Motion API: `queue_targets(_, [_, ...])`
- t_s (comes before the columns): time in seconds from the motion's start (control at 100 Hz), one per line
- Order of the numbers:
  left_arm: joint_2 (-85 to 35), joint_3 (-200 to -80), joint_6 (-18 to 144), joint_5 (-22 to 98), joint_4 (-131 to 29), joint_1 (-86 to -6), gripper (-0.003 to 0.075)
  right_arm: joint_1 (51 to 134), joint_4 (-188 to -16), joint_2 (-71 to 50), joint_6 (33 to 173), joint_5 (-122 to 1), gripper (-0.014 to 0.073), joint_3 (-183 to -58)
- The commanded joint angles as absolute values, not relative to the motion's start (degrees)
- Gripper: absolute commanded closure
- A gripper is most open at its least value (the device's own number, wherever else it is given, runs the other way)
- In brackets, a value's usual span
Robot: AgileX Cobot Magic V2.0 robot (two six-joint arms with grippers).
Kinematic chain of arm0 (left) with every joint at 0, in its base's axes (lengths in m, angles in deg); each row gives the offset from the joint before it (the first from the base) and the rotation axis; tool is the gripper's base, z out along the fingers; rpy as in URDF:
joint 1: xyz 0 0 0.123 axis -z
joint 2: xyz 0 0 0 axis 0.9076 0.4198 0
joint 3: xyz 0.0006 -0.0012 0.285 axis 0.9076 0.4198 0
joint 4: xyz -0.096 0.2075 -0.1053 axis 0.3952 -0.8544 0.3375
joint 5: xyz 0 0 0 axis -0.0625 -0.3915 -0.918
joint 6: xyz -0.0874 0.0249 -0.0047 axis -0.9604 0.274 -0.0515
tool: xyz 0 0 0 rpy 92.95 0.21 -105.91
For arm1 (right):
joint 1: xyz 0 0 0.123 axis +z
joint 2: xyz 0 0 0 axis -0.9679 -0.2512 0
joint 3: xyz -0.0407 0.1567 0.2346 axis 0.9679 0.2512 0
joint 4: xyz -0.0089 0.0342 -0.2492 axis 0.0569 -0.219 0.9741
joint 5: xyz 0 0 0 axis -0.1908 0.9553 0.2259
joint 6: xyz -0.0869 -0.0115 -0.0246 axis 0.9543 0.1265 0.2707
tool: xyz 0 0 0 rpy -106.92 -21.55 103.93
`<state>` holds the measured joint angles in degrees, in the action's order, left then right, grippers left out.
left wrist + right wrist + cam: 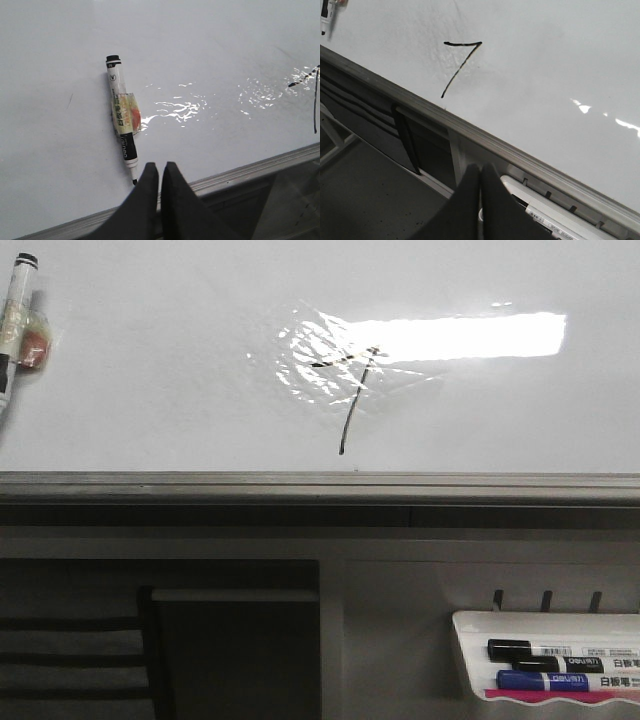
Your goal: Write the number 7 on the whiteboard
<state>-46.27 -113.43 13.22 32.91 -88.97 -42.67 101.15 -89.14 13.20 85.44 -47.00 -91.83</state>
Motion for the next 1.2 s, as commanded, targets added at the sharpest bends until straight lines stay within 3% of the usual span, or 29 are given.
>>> queue_targets(0.0, [-45.95, -115.05, 13.07, 37.35, -89.25, -42.21, 0.0741, 100.72, -89.05, 13.42, 85.05, -50.73, 0.0665, -93.36])
queue_targets(0.37, [-48.32, -113.35, 13.07, 38.19, -89.1, -43.14, 0.0741, 100.72, -89.05, 13.42, 85.05, -50.73, 0.0665, -93.36])
queue_targets(0.72, [-67.41, -94.73, 12.53, 41.91, -79.41, -58.11, 0.0741, 100.72, -89.05, 13.42, 85.05, -50.73, 0.0665, -93.36])
queue_targets(1.05, [-83.77, -82.33, 12.53, 46.46, -78.85, -60.59, 0.0741, 100.72, -89.05, 13.42, 85.05, -50.73, 0.0665, -93.36])
queue_targets(1.19, [-83.94, -80.89, 12.53, 48.45, -79.1, -60.47, 0.0741, 100.72, -89.05, 13.42, 85.05, -50.59, 0.0665, -93.36])
